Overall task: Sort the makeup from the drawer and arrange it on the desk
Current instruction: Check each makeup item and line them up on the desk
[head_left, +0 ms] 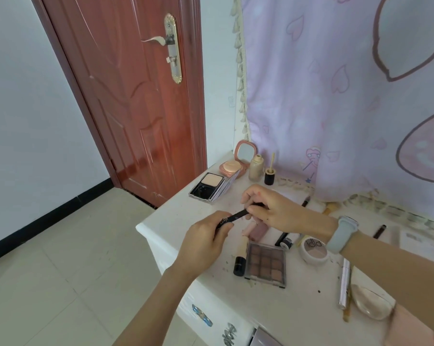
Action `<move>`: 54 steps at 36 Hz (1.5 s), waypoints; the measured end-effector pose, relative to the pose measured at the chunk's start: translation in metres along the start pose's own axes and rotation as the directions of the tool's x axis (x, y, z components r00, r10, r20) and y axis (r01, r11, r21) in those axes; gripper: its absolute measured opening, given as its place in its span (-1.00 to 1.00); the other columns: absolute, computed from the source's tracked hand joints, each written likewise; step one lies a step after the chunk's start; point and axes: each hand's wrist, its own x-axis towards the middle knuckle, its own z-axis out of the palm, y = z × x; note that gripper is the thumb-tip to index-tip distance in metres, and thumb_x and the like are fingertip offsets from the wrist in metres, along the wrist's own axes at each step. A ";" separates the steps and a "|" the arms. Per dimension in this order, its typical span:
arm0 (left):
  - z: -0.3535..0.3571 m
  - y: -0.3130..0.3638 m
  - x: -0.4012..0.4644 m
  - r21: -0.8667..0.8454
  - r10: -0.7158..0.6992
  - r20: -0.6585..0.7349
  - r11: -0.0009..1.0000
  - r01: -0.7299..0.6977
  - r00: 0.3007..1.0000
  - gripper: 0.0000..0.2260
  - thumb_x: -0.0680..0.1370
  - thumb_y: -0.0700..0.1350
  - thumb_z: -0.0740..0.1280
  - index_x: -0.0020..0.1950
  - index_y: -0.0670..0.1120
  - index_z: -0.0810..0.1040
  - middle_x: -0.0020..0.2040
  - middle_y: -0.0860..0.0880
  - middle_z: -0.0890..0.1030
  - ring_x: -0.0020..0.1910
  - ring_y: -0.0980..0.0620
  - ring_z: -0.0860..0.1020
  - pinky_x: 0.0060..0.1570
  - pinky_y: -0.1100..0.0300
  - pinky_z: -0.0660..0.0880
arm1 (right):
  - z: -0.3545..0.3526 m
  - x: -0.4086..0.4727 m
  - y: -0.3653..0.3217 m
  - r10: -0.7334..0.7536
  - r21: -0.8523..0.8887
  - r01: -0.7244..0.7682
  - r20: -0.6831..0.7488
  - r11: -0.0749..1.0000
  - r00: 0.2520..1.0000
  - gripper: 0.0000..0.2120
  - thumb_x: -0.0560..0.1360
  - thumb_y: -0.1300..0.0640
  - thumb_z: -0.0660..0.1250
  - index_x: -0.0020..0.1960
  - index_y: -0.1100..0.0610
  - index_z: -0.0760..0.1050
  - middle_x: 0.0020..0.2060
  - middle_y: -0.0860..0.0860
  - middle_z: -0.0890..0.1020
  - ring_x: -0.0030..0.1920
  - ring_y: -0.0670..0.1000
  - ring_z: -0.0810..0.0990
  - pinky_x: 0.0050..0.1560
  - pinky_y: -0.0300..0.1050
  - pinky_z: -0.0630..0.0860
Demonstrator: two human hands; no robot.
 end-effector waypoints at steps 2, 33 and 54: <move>-0.004 0.000 0.001 0.075 0.003 -0.025 0.997 -0.001 1.000 -0.87 0.57 -0.13 0.27 0.07 -0.10 0.55 -0.28 0.13 0.49 -0.35 0.06 0.44 -0.33 0.16 0.40 | -0.002 -0.002 -0.001 0.011 0.036 -0.010 -0.036 0.999 0.999 -0.92 0.57 0.27 0.18 -0.01 0.11 0.36 -0.29 -0.06 0.56 -0.40 -0.15 0.44 -0.29 -0.31 0.40; 0.008 -0.004 0.011 -0.035 -0.311 0.072 0.949 0.314 0.948 -0.62 0.54 -0.19 0.20 0.37 -0.08 0.41 -0.01 -0.02 0.59 -0.19 0.10 0.50 -0.10 0.30 0.42 | -0.023 0.004 0.038 0.183 0.127 -0.143 -0.400 0.981 0.898 -0.88 0.51 0.25 0.27 -0.16 0.07 0.46 -0.35 -0.01 0.57 -0.49 -0.24 0.47 -0.45 -0.44 0.37; 0.052 -0.016 0.044 0.311 -0.264 -0.116 0.906 0.288 0.957 -0.79 0.57 -0.10 0.24 0.16 -0.11 0.54 0.07 -0.07 0.58 0.10 -0.07 0.46 0.07 0.11 0.36 | 0.019 0.033 0.065 -0.135 -0.655 -0.165 -0.382 0.737 0.914 -0.84 0.53 -0.01 0.22 -0.08 0.08 0.44 -0.19 -0.01 0.58 -0.07 0.05 0.45 -0.18 -0.10 0.20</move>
